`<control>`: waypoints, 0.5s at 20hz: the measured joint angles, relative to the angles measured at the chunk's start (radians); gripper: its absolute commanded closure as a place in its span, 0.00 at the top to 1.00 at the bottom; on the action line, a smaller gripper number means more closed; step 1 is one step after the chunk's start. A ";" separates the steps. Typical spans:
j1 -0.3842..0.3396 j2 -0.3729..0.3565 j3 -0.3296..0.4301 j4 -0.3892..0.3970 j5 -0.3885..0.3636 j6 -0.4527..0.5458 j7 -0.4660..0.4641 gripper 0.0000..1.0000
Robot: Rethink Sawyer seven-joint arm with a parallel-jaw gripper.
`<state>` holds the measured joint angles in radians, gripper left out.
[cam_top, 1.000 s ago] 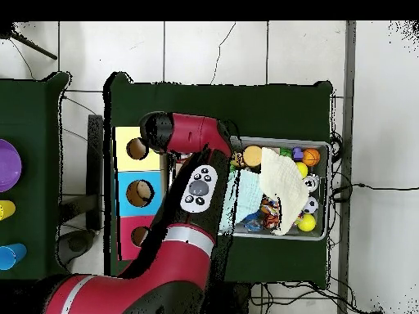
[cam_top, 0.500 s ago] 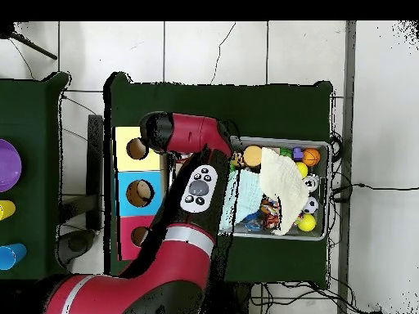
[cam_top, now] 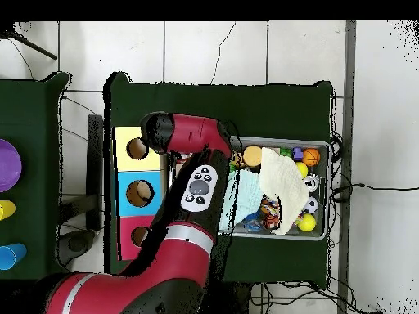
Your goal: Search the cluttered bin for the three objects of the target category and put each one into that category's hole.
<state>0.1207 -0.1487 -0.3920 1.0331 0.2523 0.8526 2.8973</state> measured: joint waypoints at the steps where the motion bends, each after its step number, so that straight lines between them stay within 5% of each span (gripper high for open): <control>1: 0.000 0.001 -0.001 0.000 0.000 -0.001 0.000 1.00; 10: 0.004 0.007 -0.005 -0.003 0.001 -0.004 0.000 1.00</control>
<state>0.1245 -0.1416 -0.3969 1.0298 0.2529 0.8489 2.8973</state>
